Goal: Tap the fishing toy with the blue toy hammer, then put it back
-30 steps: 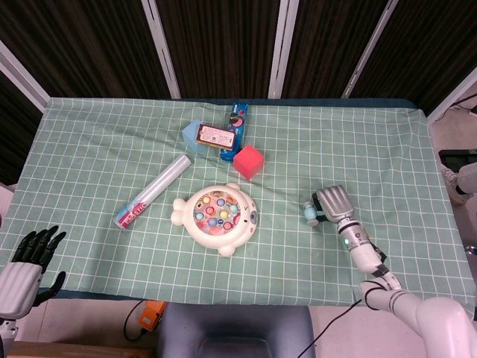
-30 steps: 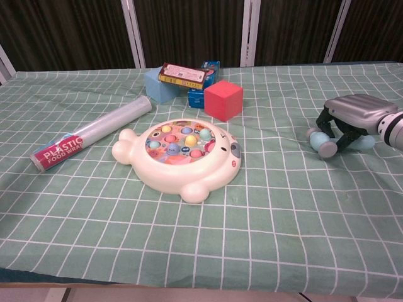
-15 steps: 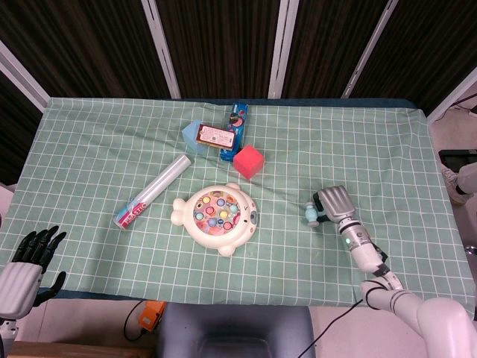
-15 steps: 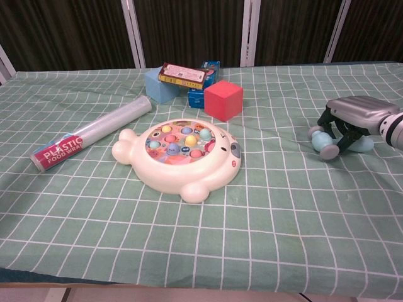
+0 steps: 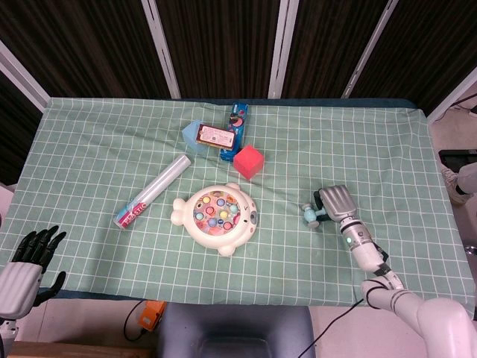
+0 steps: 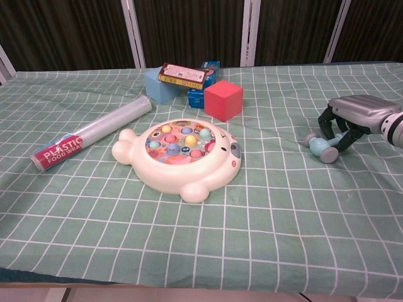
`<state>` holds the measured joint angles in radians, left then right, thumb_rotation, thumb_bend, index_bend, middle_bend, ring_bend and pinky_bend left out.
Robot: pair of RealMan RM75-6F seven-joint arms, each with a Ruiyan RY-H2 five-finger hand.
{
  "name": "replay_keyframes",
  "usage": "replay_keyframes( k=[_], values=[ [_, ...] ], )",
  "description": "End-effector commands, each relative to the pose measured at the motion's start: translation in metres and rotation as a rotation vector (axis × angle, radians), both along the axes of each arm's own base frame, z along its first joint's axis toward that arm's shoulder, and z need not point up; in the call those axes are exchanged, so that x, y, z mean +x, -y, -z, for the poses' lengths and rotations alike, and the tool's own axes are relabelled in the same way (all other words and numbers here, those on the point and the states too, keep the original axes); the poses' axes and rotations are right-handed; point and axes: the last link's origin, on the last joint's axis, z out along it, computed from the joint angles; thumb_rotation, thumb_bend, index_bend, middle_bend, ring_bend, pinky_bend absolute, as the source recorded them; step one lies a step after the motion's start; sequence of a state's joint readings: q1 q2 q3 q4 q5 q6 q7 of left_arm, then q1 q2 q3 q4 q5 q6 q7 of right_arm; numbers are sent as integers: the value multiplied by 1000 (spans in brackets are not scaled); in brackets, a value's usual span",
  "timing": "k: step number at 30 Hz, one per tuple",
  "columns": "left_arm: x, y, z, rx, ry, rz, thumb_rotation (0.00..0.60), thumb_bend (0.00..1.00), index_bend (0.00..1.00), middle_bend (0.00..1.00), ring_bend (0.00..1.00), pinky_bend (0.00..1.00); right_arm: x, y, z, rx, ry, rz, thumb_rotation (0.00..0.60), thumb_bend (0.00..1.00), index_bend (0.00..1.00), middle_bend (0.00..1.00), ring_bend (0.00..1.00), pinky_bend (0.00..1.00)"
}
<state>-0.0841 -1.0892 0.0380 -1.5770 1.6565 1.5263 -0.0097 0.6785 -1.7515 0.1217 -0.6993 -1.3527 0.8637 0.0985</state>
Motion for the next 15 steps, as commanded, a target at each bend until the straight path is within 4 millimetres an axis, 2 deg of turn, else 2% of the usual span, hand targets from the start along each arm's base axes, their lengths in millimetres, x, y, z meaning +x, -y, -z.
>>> replay_keyframes(
  k=[1,15],
  values=[
    [0,0,0,0,0,0,600,410,0,0,0,67,0,0,0,0,0,1,600,366,779,670,725,738],
    [0,1,0,0,-1,-2,600,409,0,0,0,67,2,2,-2,-9,10,0,600,347,680,605,703,715]
  ],
)
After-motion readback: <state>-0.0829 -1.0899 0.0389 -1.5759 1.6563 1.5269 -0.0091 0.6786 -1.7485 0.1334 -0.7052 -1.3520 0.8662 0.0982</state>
